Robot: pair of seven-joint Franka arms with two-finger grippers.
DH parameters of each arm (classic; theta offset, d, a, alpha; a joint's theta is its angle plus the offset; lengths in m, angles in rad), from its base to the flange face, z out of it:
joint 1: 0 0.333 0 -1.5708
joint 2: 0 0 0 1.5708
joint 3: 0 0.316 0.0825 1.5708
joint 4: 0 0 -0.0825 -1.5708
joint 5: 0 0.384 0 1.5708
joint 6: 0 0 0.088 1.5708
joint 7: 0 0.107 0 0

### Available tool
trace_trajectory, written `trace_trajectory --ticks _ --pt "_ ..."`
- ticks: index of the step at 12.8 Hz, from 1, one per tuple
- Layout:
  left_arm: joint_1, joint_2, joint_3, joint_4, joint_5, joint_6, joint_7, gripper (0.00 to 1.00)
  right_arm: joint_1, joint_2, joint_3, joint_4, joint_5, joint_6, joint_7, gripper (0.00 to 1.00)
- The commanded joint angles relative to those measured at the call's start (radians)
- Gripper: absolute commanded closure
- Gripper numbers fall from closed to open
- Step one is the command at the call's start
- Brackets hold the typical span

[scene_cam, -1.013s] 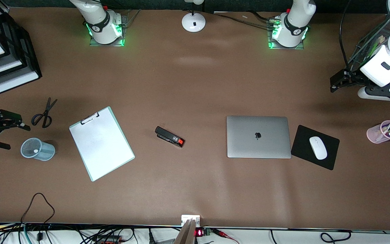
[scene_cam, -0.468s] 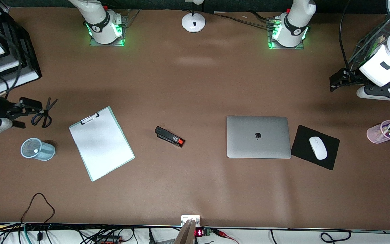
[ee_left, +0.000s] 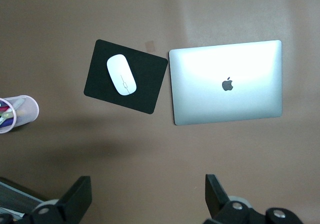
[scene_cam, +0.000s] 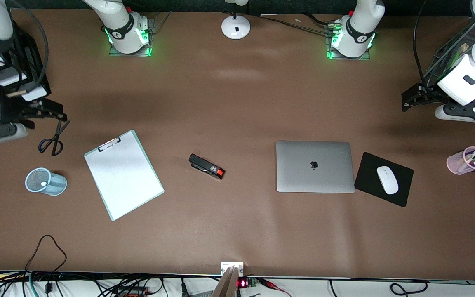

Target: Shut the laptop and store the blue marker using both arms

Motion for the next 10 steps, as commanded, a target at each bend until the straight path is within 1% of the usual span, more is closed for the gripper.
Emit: trace_trajectory --ticks 1,3,6,8,10 --pt "0.002 0.011 -0.004 0.029 0.023 -0.028 0.019 0.00 0.001 -0.091 -0.003 -0.065 -0.021 -0.040 0.073 0.00" --pt "0.003 0.010 -0.004 0.028 0.022 -0.037 0.019 0.00 0.000 -0.118 -0.003 -0.065 -0.023 -0.068 0.136 0.00" --pt "0.008 0.011 -0.002 0.028 0.022 -0.037 0.022 0.00 -0.011 -0.122 -0.006 -0.047 -0.026 -0.060 0.144 0.00" --pt "0.008 0.011 -0.002 0.028 0.022 -0.038 0.022 0.00 -0.017 -0.087 -0.006 -0.012 -0.062 -0.054 0.144 0.00" --pt "0.008 0.011 -0.002 0.028 0.022 -0.038 0.022 0.00 -0.028 -0.068 -0.006 0.016 -0.064 -0.054 0.143 0.00"
